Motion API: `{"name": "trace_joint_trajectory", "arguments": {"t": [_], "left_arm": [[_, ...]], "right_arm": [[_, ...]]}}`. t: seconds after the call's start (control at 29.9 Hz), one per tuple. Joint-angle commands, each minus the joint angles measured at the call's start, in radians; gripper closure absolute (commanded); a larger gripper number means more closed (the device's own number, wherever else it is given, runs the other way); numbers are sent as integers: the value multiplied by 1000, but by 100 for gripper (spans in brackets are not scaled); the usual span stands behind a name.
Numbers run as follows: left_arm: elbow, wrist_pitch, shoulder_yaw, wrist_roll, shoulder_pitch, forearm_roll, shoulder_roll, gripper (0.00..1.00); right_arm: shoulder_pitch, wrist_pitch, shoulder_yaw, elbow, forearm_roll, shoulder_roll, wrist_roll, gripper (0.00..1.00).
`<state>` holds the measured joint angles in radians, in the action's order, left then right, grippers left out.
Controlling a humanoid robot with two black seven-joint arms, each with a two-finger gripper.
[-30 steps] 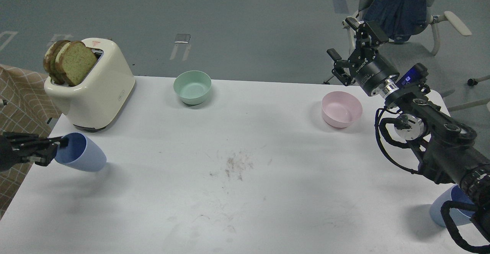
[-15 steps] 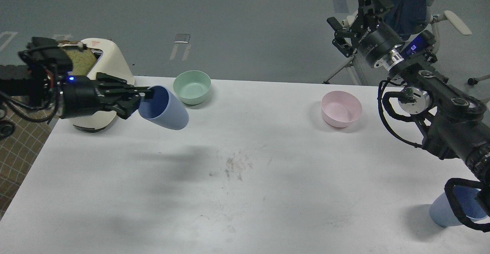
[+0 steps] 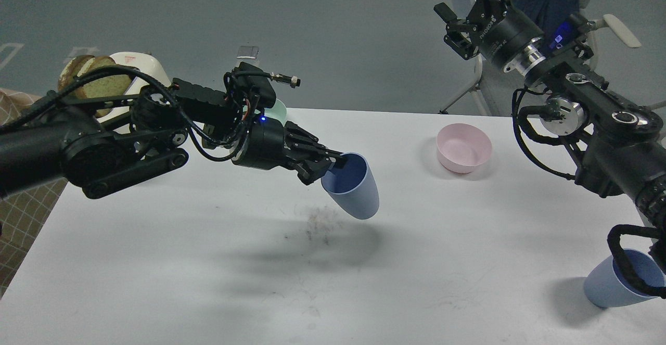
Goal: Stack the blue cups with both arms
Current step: 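Lift the blue cup with the left gripper and set it upright mid-table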
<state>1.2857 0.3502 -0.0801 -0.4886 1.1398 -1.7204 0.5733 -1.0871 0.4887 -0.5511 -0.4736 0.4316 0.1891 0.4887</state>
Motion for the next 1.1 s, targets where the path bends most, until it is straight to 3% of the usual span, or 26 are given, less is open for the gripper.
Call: {"name": "trace_joint_trajectory", "arguments": {"t": [0.0,0.4,1.07], "left_arm": [[-40,13,9,0,0,-30,-73,100],[-151,72,19,0,8,-204,-242,100],[-141,135,19,0,6,-303,-276,100]], "right_arm": [[1,0,4,0,-1,0,0,0],[7,0,4,3,-1,9,0,0],[16,0,4,3,-1,13,0,0]]}}
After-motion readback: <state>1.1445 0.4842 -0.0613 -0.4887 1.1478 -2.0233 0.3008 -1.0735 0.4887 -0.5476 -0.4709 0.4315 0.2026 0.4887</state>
